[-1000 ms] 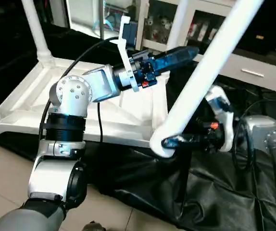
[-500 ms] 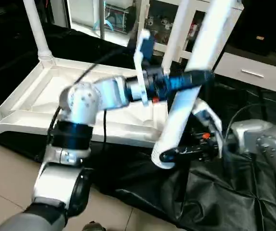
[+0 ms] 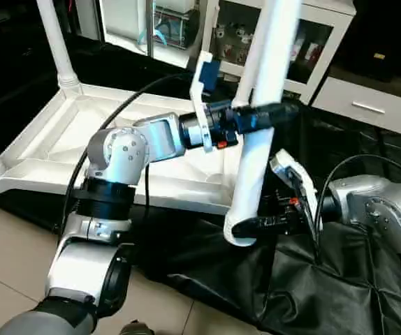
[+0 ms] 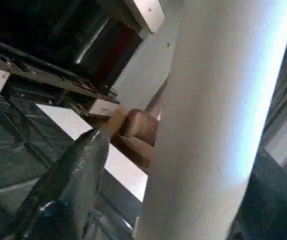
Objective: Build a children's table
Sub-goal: Insert table leg to table base
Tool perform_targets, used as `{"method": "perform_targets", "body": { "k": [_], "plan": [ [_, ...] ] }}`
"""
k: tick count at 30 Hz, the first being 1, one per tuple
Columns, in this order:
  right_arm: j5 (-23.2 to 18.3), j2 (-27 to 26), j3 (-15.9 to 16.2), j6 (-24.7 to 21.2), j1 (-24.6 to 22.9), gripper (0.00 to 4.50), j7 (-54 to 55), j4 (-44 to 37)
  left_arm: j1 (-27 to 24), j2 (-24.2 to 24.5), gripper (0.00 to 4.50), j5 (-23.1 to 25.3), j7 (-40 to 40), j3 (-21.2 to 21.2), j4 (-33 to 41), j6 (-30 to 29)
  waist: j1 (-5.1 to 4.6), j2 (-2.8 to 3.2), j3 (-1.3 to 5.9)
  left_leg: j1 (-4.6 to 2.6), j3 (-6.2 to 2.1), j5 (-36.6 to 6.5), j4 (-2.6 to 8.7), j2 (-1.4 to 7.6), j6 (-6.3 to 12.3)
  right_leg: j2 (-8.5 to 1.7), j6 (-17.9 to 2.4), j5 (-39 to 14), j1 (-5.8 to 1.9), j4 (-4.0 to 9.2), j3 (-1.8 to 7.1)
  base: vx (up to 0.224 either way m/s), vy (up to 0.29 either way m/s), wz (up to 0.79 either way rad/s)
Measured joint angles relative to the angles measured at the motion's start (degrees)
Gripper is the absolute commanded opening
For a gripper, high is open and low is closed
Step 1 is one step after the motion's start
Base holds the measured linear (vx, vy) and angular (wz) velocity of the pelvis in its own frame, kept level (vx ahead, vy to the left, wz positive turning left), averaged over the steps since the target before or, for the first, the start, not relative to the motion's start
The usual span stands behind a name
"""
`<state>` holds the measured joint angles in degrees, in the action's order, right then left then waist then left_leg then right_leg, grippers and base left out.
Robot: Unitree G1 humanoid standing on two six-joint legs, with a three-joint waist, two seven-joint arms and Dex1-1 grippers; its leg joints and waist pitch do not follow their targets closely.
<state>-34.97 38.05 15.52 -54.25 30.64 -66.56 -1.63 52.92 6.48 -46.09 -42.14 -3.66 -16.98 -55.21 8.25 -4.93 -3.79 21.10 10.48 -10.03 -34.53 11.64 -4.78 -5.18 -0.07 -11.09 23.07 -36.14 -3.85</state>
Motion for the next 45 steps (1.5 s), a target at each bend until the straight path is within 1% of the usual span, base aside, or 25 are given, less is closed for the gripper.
{"method": "perform_targets", "body": {
  "k": [1, 4, 6, 10, 11, 14, 15, 16, 17, 18, 20, 21, 23, 24, 26, 29, 30, 32, 34, 35, 37, 39, 40, 41, 45],
  "plan": [
    [0.29, 0.0, 0.0, 0.06, 0.0, 2.67, 0.01, 0.06, 0.09, 0.0, 3.28, -0.01, 0.05, -0.25, -0.3, 0.01, 0.0, 0.0, 0.0, 0.0, 0.0, 0.0, 0.0, 0.0, 0.0, 0.0, 0.0, 0.0, 0.0, 0.0, 0.0, 0.0, 0.0, 0.0],
    [0.96, -0.05, -0.05, 0.16, 0.0, 2.67, 0.06, 0.17, 0.1, -0.13, 3.24, -0.19, 0.13, -0.48, -0.37, 0.02, 0.01, 0.0, 0.0, 0.01, 0.0, 0.0, 0.0, 0.0, 0.0, 0.0, 0.0, 0.0, 0.0, 0.0, 0.0, 0.0, 0.0, 0.0],
    [1.09, -0.15, -0.11, 0.48, 0.0, 2.67, 0.18, 0.24, 0.14, -0.15, 2.95, -0.29, 0.37, -0.64, -0.38, 0.02, 0.02, 0.0, 0.0, 0.0, 0.0, 0.0, 0.0, 0.0, 0.0, 0.0, 0.0, 0.0, 0.0, -0.01, 0.0, 0.0, 0.0, 0.0],
    [1.34, -0.47, -0.58, 0.77, 0.0, 2.67, 1.09, 1.18, 1.02, -0.45, 2.7, -0.28, 1.79, -1.76, -1.78, 0.34, 0.02, 0.01, 0.0, -0.01, -0.01, 0.01, -0.02, 0.0, 0.01, 0.0, -0.02, 0.02, -0.01, -0.02, 0.0, 0.0, 0.0, 0.0],
    [1.42, -0.59, -0.68, 0.88, 0.0, 2.67, 1.28, 1.39, 1.24, -0.47, 2.58, -0.26, 2.29, -2.23, -2.06, 0.49, 0.02, 0.01, 0.0, -0.01, -0.01, 0.01, -0.02, 0.0, 0.01, 0.0, -0.01, 0.03, -0.01, -0.02, 0.0, 0.0, 0.0, 0.0],
    [1.85, -1.61, -1.73, 1.21, 0.0, 2.67, 2.51, 2.35, 1.86, -0.68, 2.36, -0.18, 4.28, -4.1, -3.24, 2.24, 0.01, 0.02, 0.01, -0.01, -0.02, 0.01, -0.04, 0.0, 0.01, 0.0, -0.01, 0.05, -0.01, -0.02, 0.0, 0.0, 0.0, 0.0],
    [1.9, -2.72, -2.88, 1.35, 0.03, 2.67, 3.66, 2.97, 2.07, -0.71, 2.21, 0.17, 5.43, -4.92, -3.87, 3.54, -0.04, 0.02, 0.01, -0.01, -0.03, 0.01, -0.04, 0.0, 0.02, 0.0, -0.01, 0.05, -0.01, -0.02, -0.01, 0.0, 0.0, 0.0],
    [1.89, -3.65, -3.79, 1.37, 0.1, 3.02, 4.58, 3.6, 2.37, -0.69, 2.08, 0.71, 6.27, -5.42, -4.35, 4.46, -0.08, 0.02, 0.01, -0.01, -0.04, 0.01, -0.05, 0.0, 0.02, 0.01, -0.01, 0.07, -0.01, -0.02, -0.01, 0.0, 0.0, 0.0],
    [1.73, -4.24, -4.16, 1.44, 0.33, 3.02, 5.05, 4.15, 2.73, -0.56, 2.08, 1.19, 6.88, -5.61, -4.74, 5.06, -0.09, 0.03, 0.0, -0.01, -0.04, 0.01, -0.05, 0.0, 0.02, 0.01, -0.01, 0.07, -0.01, -0.03, -0.01, 0.0, 0.0, 0.0],
    [1.24, -5.45, -5.13, 1.52, 0.66, 3.37, 5.97, 4.8, 3.37, -0.48, 1.98, 2.06, 7.92, -5.94, -5.46, 6.7, -0.09, 0.02, 0.01, 0.0, -0.05, 0.02, -0.05, 0.01, 0.02, 0.02, -0.01, 0.08, -0.01, -0.02, -0.02, 0.0, 0.0, 0.0],
    [0.9, -6.86, -6.25, 3.08, 0.97, 3.39, 7.32, 5.11, 4.23, -0.29, 1.92, 3.07, 9.79, -6.95, -6.12, 8.52, -0.08, 0.04, 0.02, 0.0, -0.05, 0.02, -0.05, 0.01, 0.03, 0.02, -0.01, 0.08, -0.01, -0.02, -0.02, 0.0, 0.0, 0.0],
    [0.78, -7.51, -7.37, 4.04, 1.5, 3.43, 8.07, 5.09, 4.41, -0.09, 1.88, 3.84, 11.36, -7.45, -6.95, 9.14, -0.06, 0.06, 0.02, -0.01, -0.04, 0.02, -0.06, 0.01, 0.03, 0.02, -0.01, 0.08, -0.01, -0.03, -0.01, 0.0, 0.0, 0.0],
    [0.58, -8.11, -9.38, 5.6, 2.55, 3.72, 9.05, 4.98, 4.23, 0.0, 1.81, 5.03, 12.76, -7.79, -8.34, 9.41, -0.06, 0.03, 0.02, 0.02, -0.05, 0.03, -0.07, 0.01, 0.04, 0.02, -0.01, 0.08, -0.01, -0.02, -0.02, 0.0, 0.0, 0.0],
    [0.35, -8.46, -10.5, 6.38, 3.05, 3.8, 9.5, 4.55, 4.1, -0.06, 1.8, 5.55, 13.31, -7.79, -8.93, 9.43, 0.05, 0.03, 0.02, 0.04, -0.05, 0.03, -0.08, 0.01, 0.04, 0.02, -0.01, 0.08, -0.01, -0.02, -0.02, 0.0, 0.0, 0.0],
    [0.62, -9.82, -11.33, 8.53, 3.22, 3.83, 10.81, 4.0, 4.09, -0.1, 1.79, 5.94, 14.4, -7.85, -9.39, 10.06, 0.11, 0.01, 0.03, 0.05, -0.06, 0.03, -0.08, 0.01, 0.05, 0.02, -0.01, 0.08, -0.01, -0.01, -0.03, 0.0, 0.0, 0.0],
    [1.96, -12.33, -11.54, 10.41, 3.29, 4.16, 14.21, 4.01, 4.12, -0.21, 1.77, 6.45, 15.03, -7.99, -9.53, 11.49, -0.02, 0.02, 0.03, 0.04, -0.06, 0.04, -0.08, 0.02, 0.05, 0.02, -0.01, 0.08, 0.0, -0.02, -0.04, 0.0, 0.0, 0.0],
    [3.14, -13.86, -11.46, 11.4, 3.51, 4.2, 16.52, 4.02, 4.23, -0.23, 1.77, 6.62, 15.06, -8.05, -9.85, 11.9, -0.09, 0.03, 0.02, 0.04, -0.06, 0.05, -0.08, 0.02, 0.03, 0.02, -0.01, 0.09, 0.01, -0.04, -0.04, 0.0, 0.0, 0.0],
    [4.94, -14.85, -10.66, 12.18, 3.97, 4.23, 18.97, 4.17, 4.25, -0.75, 1.77, 7.1, 15.06, -7.83, -9.93, 12.02, -0.05, 0.02, 0.03, 0.04, -0.06, 0.06, -0.08, 0.02, 0.02, 0.02, -0.01, 0.09, 0.0, -0.04, -0.04, 0.0, 0.0, 0.0],
    [7.79, -15.93, -8.89, 12.21, 4.44, 4.23, 22.43, 4.24, 4.31, -0.89, 1.77, 7.61, 15.06, -7.84, -10.36, 12.29, -0.14, 0.02, 0.03, 0.01, -0.07, 0.06, -0.07, 0.02, 0.01, 0.02, 0.0, 0.1, -0.01, -0.04, -0.03, 0.0, 0.0, 0.0],
    [8.58, -16.32, -8.14, 12.15, 4.43, 4.23, 23.21, 4.36, 4.31, -1.01, 1.77, 7.62, 15.06, -7.83, -10.37, 12.38, -0.15, 0.03, 0.02, 0.03, -0.07, 0.07, -0.07, 0.02, -0.01, 0.02, 0.01, 0.1, 0.0, -0.04, -0.04, 0.0, 0.0, 0.0],
    [9.9, -17.71, -7.14, 11.65, 4.43, 4.23, 25.63, 4.87, 4.33, -1.09, 1.77, 7.69, 15.04, -7.8, -10.37, 12.68, -0.16, 0.06, 0.0, 0.02, -0.07, 0.07, -0.06, 0.02, -0.01, 0.02, 0.01, 0.1, 0.0, -0.04, -0.04, 0.0, 0.0, 0.0],
    [10.26, -18.59, -6.82, 10.76, 4.44, 4.23, 27.23, 5.6, 4.34, -1.05, 1.77, 8.0, 14.88, -7.71, -10.37, 13.12, -0.13, 0.06, 0.0, 0.03, -0.08, 0.07, -0.06, 0.02, -0.01, 0.02, 0.01, 0.1, 0.0, -0.03, -0.04, 0.0, 0.0, 0.0],
    [10.4, -19.0, -6.81, 10.5, 4.44, 3.95, 27.69, 6.01, 4.34, -0.97, 1.77, 8.24, 14.86, -7.69, -10.37, 13.31, -0.14, 0.06, 0.0, 0.03, -0.07, 0.07, -0.06, 0.02, -0.01, 0.02, 0.01, 0.1, 0.0, -0.03, -0.04, 0.0, 0.0, 0.0],
    [10.39, -19.33, -6.88, 10.12, 4.44, 3.95, 28.18, 6.41, 4.34, -0.93, 1.77, 8.38, 14.85, -7.67, -10.37, 13.45, -0.13, 0.06, 0.0, 0.04, -0.07, 0.07, -0.06, 0.01, -0.01, 0.02, 0.01, 0.1, 0.0, -0.03, -0.03, 0.0, 0.0, 0.0],
    [10.35, -20.16, -7.28, 9.52, 4.44, 3.54, 29.22, 6.76, 4.34, -0.87, 1.77, 8.99, 14.69, -7.38, -10.37, 14.3, -0.13, 0.06, 0.0, 0.03, -0.08, 0.07, -0.06, 0.01, -0.01, 0.02, 0.02, 0.11, 0.0, -0.03, -0.04, 0.0, 0.0, 0.0]
  ]
}}
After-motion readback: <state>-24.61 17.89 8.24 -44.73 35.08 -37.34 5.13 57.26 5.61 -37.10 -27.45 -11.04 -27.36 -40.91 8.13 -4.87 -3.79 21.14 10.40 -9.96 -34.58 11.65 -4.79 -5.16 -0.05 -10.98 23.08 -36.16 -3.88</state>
